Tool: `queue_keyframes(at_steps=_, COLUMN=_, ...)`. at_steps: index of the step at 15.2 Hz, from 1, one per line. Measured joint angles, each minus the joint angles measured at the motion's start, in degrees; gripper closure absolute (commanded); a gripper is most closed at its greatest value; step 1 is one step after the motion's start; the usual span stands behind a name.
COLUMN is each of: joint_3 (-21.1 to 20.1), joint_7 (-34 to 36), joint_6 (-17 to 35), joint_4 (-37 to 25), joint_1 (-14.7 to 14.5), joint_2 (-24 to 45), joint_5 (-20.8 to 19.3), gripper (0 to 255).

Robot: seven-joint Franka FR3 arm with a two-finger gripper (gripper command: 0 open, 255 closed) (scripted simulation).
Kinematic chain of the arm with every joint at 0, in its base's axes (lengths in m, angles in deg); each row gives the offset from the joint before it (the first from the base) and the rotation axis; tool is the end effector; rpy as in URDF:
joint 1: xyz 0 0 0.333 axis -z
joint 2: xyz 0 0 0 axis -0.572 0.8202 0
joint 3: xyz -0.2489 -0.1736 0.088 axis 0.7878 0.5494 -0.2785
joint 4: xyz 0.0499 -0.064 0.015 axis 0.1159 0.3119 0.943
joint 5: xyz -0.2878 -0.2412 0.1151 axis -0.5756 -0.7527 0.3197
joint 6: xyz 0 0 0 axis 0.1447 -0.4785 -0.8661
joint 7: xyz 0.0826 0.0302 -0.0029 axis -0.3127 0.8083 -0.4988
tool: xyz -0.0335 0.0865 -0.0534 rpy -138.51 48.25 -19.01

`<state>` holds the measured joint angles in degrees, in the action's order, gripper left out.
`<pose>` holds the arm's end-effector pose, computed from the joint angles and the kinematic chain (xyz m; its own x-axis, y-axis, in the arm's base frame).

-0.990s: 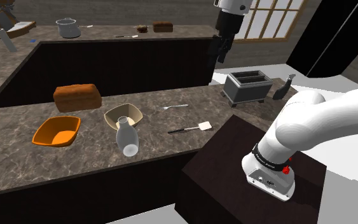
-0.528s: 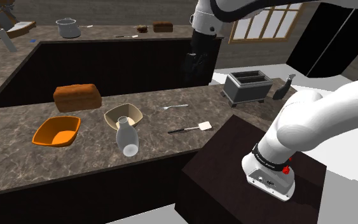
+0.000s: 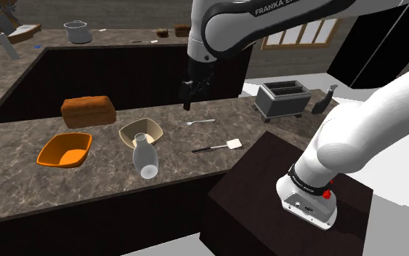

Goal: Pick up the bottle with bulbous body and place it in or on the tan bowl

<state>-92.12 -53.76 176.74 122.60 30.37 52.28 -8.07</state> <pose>0.4128 0.1412 0.4452 0.9881 0.1384 0.0675 0.1435 -0.9865 -0.0787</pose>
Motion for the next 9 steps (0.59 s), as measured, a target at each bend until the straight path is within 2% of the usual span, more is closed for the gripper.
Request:
queue_keyframes(at_steps=5, joint_3=-3.73, joint_7=4.71, joint_6=7.92, joint_4=-3.39, joint_1=-0.11, joint_2=10.41, joint_5=-3.0, gripper=0)
queue_keyframes(at_steps=9, joint_3=-6.03, joint_7=9.95, joint_6=12.92, joint_4=-8.14, joint_1=-0.37, joint_2=19.79, joint_5=-7.88, gripper=0)
